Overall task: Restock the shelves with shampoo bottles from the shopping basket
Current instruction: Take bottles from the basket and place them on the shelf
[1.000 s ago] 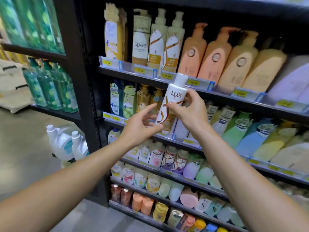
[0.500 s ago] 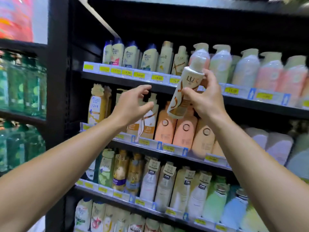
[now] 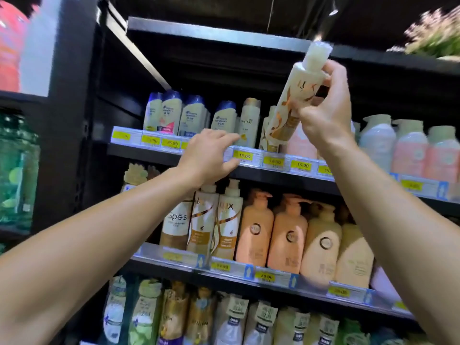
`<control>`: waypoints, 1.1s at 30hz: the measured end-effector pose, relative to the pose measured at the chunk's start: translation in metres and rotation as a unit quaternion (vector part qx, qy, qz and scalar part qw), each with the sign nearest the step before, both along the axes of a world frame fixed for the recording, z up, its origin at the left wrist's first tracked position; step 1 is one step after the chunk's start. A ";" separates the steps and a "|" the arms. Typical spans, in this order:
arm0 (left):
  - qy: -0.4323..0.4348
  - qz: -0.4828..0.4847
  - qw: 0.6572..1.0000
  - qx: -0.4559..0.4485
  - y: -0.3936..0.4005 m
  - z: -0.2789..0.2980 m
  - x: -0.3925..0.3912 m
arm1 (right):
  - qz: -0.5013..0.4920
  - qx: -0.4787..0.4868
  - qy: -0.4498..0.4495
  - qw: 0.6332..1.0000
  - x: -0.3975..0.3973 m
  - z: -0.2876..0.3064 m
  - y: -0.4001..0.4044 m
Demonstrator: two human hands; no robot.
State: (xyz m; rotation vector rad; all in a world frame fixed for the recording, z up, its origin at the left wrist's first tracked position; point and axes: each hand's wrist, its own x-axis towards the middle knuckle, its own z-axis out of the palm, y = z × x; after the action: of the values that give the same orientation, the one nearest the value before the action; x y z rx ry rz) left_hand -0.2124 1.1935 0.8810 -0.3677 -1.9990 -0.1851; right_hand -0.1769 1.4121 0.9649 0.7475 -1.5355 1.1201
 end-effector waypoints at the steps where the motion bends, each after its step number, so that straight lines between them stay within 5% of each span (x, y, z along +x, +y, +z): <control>1: -0.003 0.001 1.000 -0.012 -0.002 -0.002 -0.003 | -0.008 0.003 0.004 1.000 -0.004 0.002 -0.005; 16: -0.022 -0.059 0.997 -0.050 0.003 0.013 -0.018 | -0.149 0.049 -0.122 0.980 -0.054 -0.008 -0.030; 21: -0.001 -0.069 0.994 -0.080 0.001 0.009 -0.023 | -0.124 0.038 -0.134 0.982 -0.061 -0.017 -0.030; 26: -0.061 -0.174 0.979 0.086 0.011 0.044 -0.024 | -0.127 0.028 -0.133 0.982 -0.065 -0.014 -0.029; 33: -0.157 -0.325 0.892 0.271 0.049 0.080 -0.036 | -0.182 0.063 -0.108 0.975 -0.070 -0.013 -0.029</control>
State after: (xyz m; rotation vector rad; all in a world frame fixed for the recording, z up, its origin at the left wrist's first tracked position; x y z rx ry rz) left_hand -0.2480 1.2429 0.9611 -0.6583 -1.9574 -1.2664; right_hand -0.2472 1.3835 0.9518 0.4095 -1.8537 0.8541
